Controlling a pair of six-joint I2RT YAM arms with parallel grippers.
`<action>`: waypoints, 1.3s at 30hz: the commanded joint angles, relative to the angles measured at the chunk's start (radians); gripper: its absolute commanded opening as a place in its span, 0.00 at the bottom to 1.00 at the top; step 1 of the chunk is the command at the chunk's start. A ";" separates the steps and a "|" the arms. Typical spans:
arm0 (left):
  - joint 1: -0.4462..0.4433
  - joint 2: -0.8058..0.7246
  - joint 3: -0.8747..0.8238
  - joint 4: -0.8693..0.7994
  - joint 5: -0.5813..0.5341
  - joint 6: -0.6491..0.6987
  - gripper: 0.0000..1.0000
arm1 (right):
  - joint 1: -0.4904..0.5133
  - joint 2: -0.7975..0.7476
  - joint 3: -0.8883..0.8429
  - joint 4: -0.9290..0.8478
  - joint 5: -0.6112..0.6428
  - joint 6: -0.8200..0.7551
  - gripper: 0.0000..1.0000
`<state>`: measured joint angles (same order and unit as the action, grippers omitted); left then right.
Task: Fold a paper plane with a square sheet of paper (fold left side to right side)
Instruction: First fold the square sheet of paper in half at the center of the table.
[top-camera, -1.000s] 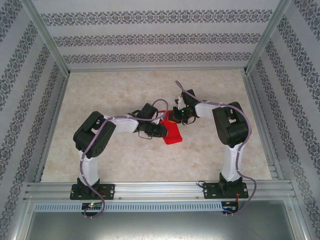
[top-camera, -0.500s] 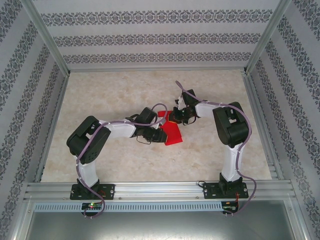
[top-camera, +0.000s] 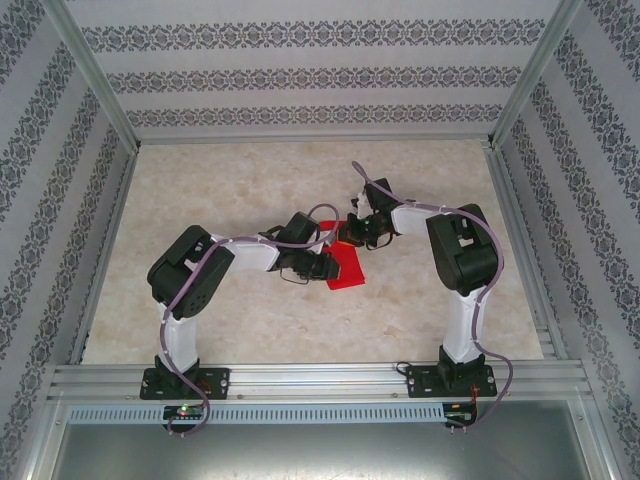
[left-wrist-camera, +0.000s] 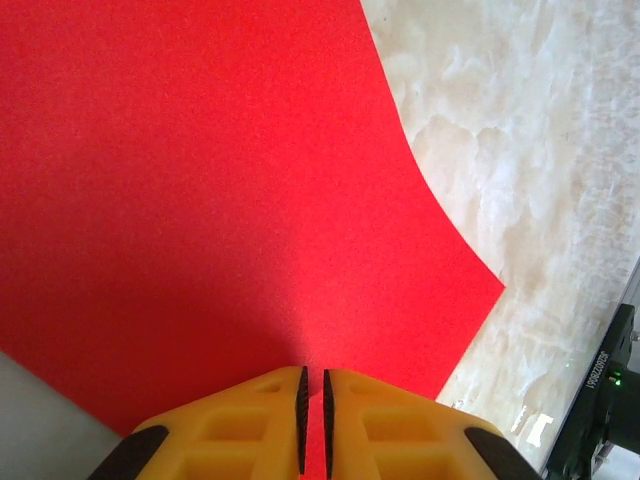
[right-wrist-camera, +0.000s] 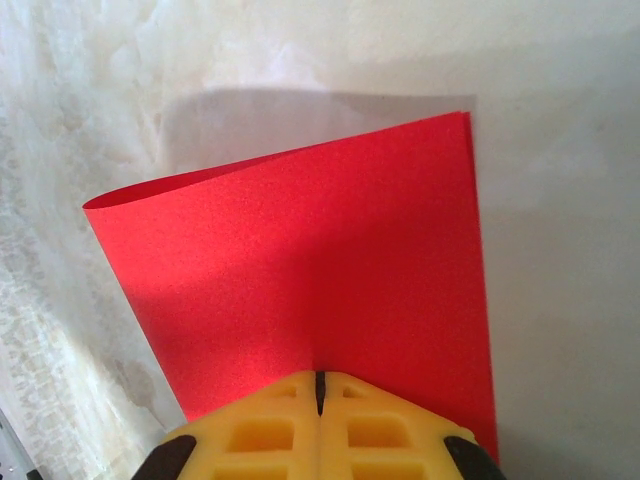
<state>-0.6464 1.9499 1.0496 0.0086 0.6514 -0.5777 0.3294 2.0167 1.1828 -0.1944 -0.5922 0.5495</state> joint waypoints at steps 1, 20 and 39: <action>-0.008 -0.003 -0.031 -0.025 0.009 0.034 0.16 | -0.013 0.010 -0.018 -0.076 0.097 -0.020 0.02; -0.050 -0.146 -0.096 -0.118 0.108 0.130 0.14 | -0.013 0.010 -0.015 -0.085 0.100 -0.022 0.03; 0.139 0.059 0.176 -0.023 0.142 0.053 0.15 | -0.004 -0.004 -0.015 -0.087 0.097 -0.020 0.02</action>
<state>-0.5087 1.9755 1.1801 -0.0280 0.7708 -0.5274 0.3294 2.0098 1.1828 -0.2058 -0.5766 0.5457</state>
